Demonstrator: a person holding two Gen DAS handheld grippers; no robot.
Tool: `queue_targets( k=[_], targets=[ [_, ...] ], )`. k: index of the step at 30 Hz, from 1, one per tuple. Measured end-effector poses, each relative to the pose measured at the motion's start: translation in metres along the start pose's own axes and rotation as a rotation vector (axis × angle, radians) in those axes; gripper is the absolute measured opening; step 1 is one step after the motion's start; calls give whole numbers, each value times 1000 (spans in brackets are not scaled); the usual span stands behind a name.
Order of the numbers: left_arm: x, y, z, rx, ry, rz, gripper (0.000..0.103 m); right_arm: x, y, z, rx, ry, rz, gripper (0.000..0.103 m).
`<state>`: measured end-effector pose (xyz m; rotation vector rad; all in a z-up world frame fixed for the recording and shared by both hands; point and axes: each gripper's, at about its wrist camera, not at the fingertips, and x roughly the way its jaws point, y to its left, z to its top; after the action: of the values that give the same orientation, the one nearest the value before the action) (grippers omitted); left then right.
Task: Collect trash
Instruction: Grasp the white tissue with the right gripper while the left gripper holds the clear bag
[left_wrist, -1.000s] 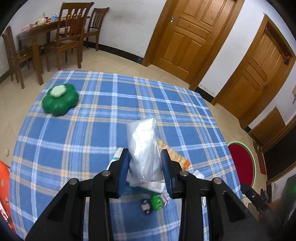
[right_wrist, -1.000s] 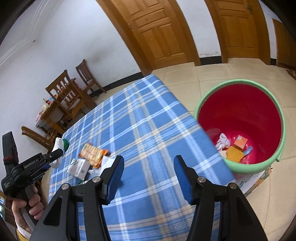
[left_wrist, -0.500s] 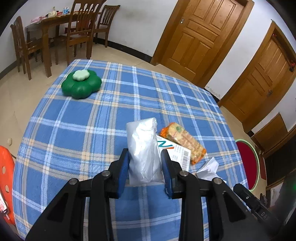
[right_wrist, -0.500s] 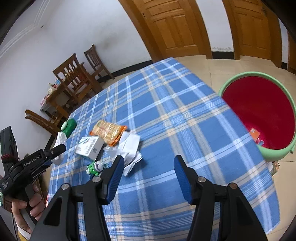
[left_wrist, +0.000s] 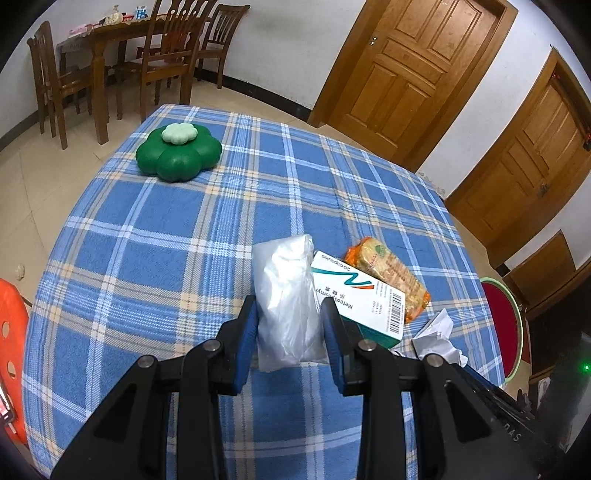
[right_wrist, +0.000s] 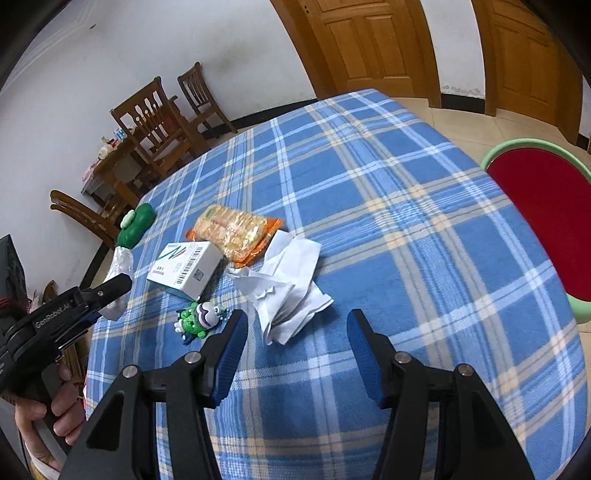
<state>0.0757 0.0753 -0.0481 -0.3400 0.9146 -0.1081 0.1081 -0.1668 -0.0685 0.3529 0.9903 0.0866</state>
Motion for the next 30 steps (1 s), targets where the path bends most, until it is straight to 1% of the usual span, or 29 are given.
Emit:
queue_targets(
  k=[1, 3, 5, 6, 7, 9, 16, 30],
  targets=[
    [0, 0, 0, -1, 0, 0, 35, 1, 1, 0, -1, -1, -1, 59],
    [0, 0, 0, -1, 1, -1, 35, 3, 2, 2, -9, -6, -6, 53],
    [0, 0, 0, 2, 0, -3, 35, 4, 1, 3, -11, -5, -10, 39],
    [0, -1, 0, 4, 0, -4, 35, 5, 1, 3, -14, -4, -11, 34],
    [0, -2, 0, 7, 0, -7, 35, 6, 1, 3, -18, 0, -9, 25],
    [-1, -5, -1, 14, -2, -9, 35, 7, 0, 2, -22, 1, -7, 16],
    [-5, -21, 0, 45, -3, -26, 35, -3, -4, -1, -26, -18, 8, 11],
    [-11, -66, -5, 119, 14, -83, 35, -46, -31, -1, 33, -120, 23, 11]
  ],
)
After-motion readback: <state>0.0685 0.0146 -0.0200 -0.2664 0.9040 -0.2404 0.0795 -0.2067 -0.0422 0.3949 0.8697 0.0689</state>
